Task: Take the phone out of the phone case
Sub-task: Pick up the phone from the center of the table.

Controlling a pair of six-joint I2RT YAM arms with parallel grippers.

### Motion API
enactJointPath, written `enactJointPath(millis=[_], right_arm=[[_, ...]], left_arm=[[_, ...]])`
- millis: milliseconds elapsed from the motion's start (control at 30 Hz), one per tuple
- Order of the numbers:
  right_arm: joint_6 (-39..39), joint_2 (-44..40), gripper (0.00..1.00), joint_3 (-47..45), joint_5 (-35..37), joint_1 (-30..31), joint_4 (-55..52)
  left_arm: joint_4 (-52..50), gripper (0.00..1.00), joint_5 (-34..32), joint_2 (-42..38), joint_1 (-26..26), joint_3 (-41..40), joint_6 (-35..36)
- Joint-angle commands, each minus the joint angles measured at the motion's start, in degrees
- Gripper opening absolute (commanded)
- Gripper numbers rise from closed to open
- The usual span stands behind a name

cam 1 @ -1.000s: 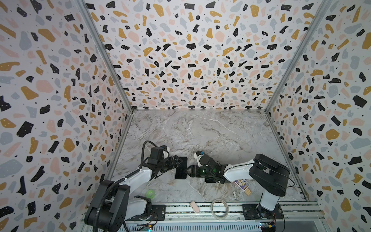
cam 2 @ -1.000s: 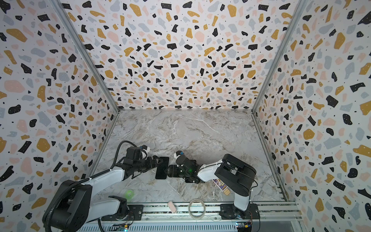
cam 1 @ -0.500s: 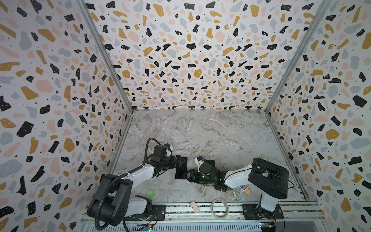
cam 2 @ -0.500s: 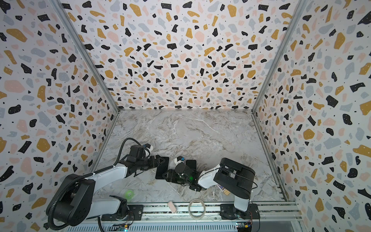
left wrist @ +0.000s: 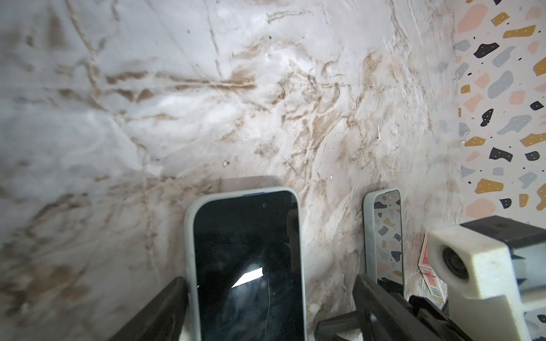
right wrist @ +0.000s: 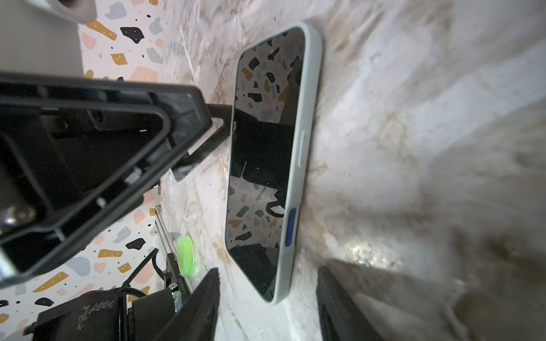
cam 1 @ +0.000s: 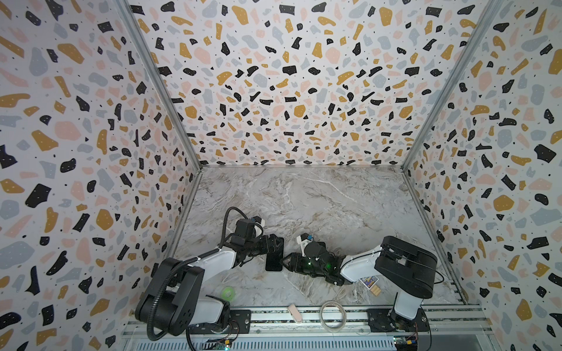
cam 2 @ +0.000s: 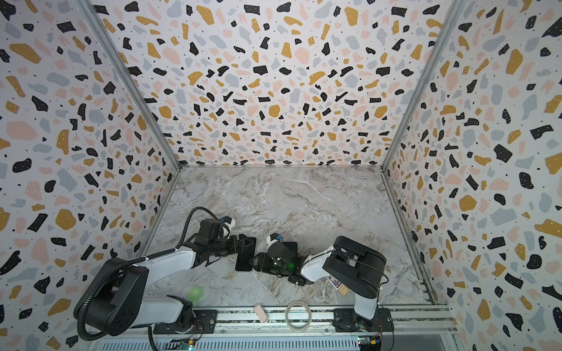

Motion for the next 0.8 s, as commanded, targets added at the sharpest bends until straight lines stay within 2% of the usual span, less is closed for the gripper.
enactJointPath(millis=[0, 367, 767], right_arm=[[-0.86, 2.15, 0.54, -0.05, -0.47, -0.35, -3.01], [-1.4, 3.72, 0.52, -0.8, -0.54, -2.73, -1.29], [-3.91, 4.96, 0.51, 0.61, -1.72, -4.64, -2.24]], left_arm=[[-1.75, 0.89, 1.12, -0.02, -1.08, -2.64, -1.73], [1.77, 0.88, 3.93, -3.62, -1.25, -6.99, -5.58], [0.11, 0.87, 5.53, -5.84, -1.87, -5.68, -5.63]])
